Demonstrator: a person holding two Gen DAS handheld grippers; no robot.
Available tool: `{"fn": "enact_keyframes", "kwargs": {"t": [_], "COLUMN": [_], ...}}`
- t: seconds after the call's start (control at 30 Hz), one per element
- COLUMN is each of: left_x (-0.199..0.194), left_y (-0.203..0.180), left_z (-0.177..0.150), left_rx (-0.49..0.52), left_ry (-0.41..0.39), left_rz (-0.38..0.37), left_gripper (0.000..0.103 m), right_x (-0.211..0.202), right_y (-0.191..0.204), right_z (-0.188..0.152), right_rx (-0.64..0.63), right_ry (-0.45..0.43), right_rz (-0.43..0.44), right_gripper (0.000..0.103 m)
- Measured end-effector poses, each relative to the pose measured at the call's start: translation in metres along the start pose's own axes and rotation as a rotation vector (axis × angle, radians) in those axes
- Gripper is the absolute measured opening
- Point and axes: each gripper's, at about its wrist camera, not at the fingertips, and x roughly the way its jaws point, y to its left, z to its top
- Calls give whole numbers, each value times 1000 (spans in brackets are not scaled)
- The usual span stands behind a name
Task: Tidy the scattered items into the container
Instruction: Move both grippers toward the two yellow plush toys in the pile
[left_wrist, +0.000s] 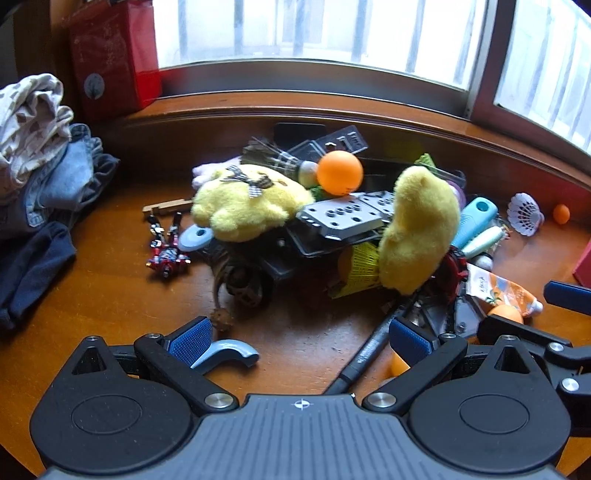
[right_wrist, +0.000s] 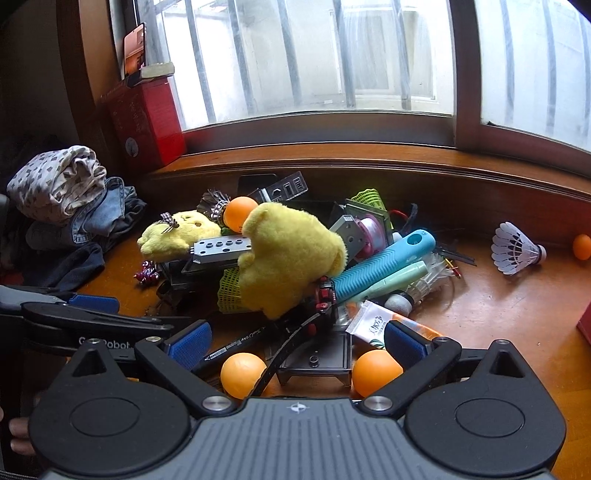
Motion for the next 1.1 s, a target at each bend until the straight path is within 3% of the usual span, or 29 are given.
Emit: {"fn": "enact_keyframes", "kwargs": {"t": [0.63,1.1], "left_x": [14,17], "left_y": [29,48], "left_z": [12,17], "left_rx": [41,60], "left_ry": [-26,-52], "left_rz": [46,24], "left_gripper": [103,103], "right_x": [34,73], "right_y": [12,15], "right_z": [22,41], "right_rx": [-15,93], "right_ry": [8,18], "right_rz": [-16,10], "right_gripper": [100,89]}}
